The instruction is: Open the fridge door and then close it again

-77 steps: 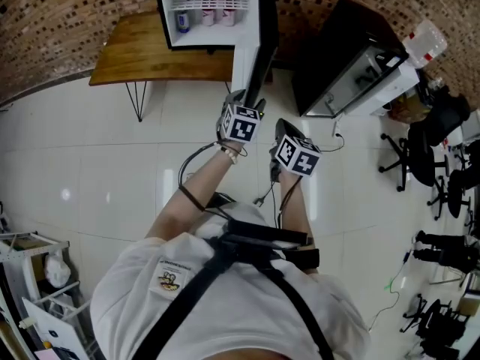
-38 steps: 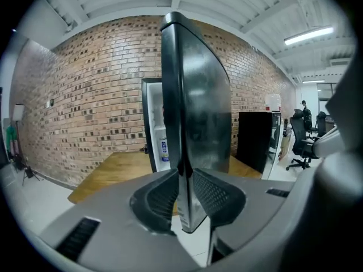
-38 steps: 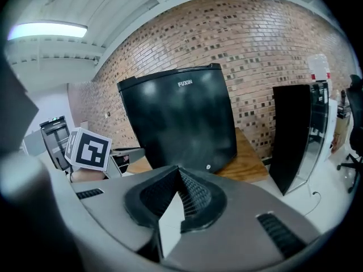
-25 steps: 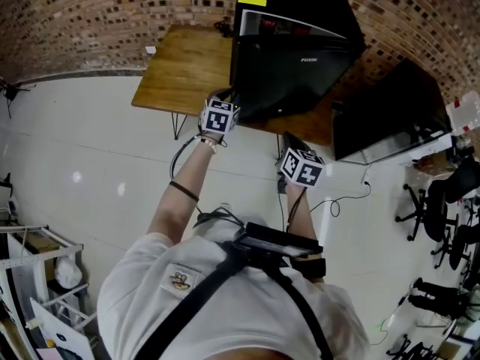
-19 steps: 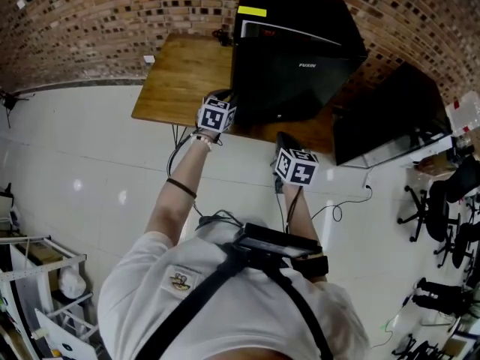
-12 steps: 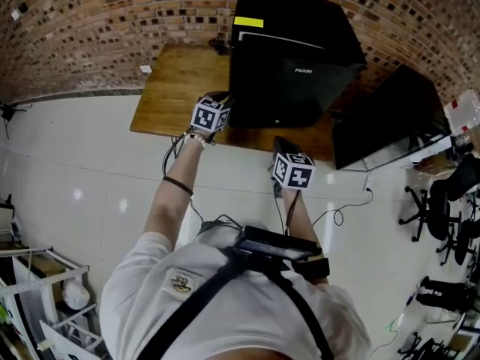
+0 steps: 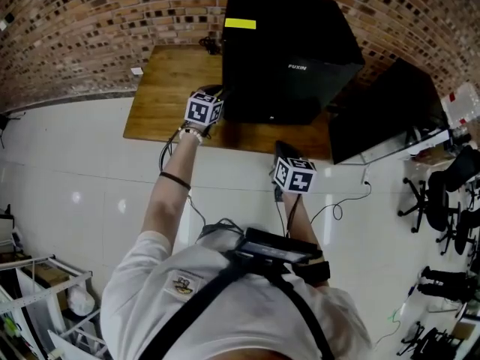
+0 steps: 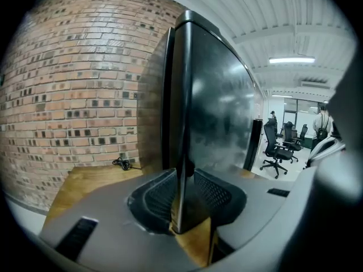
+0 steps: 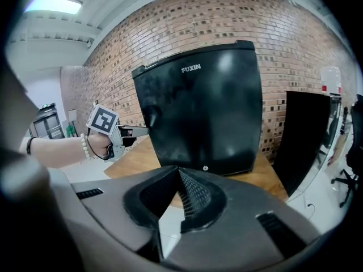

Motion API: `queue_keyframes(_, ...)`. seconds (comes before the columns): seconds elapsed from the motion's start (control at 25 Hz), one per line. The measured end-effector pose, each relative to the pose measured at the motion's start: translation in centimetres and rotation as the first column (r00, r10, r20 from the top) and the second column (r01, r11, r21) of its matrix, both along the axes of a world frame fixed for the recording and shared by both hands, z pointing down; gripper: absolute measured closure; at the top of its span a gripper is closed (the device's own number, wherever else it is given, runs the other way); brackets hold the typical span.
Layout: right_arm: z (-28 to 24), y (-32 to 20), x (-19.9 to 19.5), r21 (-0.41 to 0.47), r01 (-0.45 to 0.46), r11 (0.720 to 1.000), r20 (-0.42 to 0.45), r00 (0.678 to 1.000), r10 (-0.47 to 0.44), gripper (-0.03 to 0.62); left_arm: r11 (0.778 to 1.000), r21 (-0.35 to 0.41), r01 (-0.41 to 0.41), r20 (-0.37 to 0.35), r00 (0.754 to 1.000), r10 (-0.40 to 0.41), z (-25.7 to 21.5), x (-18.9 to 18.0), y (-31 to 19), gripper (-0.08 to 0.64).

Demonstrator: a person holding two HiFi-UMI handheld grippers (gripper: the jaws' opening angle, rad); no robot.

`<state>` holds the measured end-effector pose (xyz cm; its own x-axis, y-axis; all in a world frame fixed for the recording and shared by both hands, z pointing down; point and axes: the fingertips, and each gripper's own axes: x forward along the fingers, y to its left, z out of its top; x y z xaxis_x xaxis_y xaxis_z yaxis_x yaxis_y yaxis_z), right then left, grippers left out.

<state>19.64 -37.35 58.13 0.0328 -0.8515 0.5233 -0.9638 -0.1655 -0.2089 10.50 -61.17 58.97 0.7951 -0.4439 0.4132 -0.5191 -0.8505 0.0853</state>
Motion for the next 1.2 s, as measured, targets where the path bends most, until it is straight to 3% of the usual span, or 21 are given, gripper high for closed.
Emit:
queue_keyframes(0.32, 0.5, 1.5, 0.5, -0.018, -0.017, 1.0, 0.002, 1.0, 0.017, 0.572, 0.999, -0.004, 0.037, 0.018, 0.999, -0.037, 0.0, 0.5, -0.8, 0.463)
queue_keyframes(0.48, 0.7, 2.9, 0.1, -0.02, -0.009, 1.0, -0.003, 1.0, 0.009, 0.572, 0.995, 0.018, 0.101, 0.009, 0.995, -0.101, -0.8, -0.3, 1.5, 0.448)
queue_keyframes(0.68, 1.7, 6.5, 0.9, -0.046, 0.007, 0.999, 0.004, 1.0, -0.007, 0.572, 0.981, -0.02, 0.195, -0.06, 0.979, -0.196, -0.6, -1.5, 12.1, 0.56)
queue_keyframes(0.92, 3.3, 12.0, 1.5, -0.061, 0.032, 0.998, 0.038, 0.999, -0.03, 0.572, 0.983, -0.103, 0.152, -0.027, 0.988, -0.155, 1.5, -1.7, 25.7, 0.56)
queue_keyframes(1.2, 3.6, 18.2, 1.0, -0.029, 0.042, 0.999, 0.056, 0.998, -0.041, 0.572, 0.98, -0.142, 0.142, -0.047, 0.988, -0.15, 0.8, -2.0, 36.2, 0.558)
